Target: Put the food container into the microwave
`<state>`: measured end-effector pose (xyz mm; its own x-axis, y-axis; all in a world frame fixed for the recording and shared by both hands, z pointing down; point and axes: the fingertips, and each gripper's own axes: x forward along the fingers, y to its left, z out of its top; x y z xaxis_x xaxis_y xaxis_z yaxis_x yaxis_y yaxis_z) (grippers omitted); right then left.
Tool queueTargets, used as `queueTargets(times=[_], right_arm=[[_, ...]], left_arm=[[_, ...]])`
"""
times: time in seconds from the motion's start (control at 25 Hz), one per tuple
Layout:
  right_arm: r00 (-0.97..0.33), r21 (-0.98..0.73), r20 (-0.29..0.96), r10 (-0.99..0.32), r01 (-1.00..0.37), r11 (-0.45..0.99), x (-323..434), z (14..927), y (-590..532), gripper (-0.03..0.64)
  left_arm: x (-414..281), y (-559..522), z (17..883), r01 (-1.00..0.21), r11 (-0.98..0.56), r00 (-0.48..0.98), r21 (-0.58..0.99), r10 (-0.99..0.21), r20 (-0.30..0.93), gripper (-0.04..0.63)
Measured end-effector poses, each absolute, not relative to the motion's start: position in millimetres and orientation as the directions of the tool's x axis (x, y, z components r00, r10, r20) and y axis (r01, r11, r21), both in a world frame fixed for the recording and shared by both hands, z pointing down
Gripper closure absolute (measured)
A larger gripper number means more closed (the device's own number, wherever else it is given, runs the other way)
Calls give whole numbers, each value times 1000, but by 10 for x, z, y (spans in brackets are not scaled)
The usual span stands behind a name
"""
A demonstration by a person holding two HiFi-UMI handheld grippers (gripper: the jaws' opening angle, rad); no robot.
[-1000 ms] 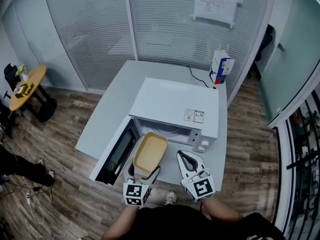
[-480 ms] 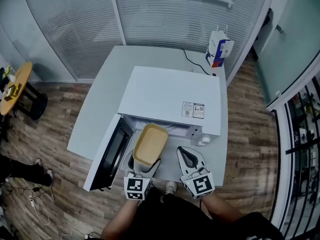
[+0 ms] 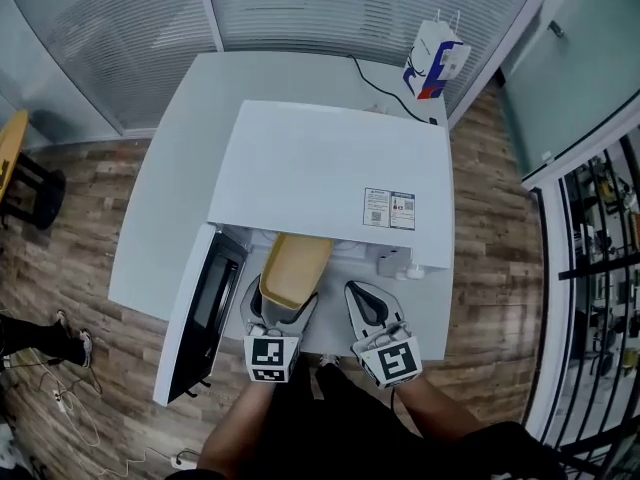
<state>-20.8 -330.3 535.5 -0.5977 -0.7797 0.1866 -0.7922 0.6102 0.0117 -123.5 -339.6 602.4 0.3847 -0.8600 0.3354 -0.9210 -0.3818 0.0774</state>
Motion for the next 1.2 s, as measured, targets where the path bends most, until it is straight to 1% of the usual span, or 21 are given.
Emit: queueTargets(times=[0.48, 0.72, 0.92, 1.2], right_arm=[[-545, -15, 226, -807, -830, 557, -163, 5716, -3685, 611], [-521, -30, 240, -819, -847, 530, -112, 5855, -3774, 611], [-511, -42, 259, -819, -854, 519, -89, 5956, -3779, 611], [-498, -62, 259, -828, -864, 500, -53, 6003, -3794, 611]], left_arm=[[-1039, -3981, 6289, -908, -414, 411, 66, -852, 325, 115], [-1067, -4209, 6415, -919, -394, 382, 35, -863, 331, 115], [-1151, -4345, 6526, -941, -338, 324, 24, -879, 350, 115], [-1111, -4575, 6535, -953, -303, 277, -23, -897, 344, 114]])
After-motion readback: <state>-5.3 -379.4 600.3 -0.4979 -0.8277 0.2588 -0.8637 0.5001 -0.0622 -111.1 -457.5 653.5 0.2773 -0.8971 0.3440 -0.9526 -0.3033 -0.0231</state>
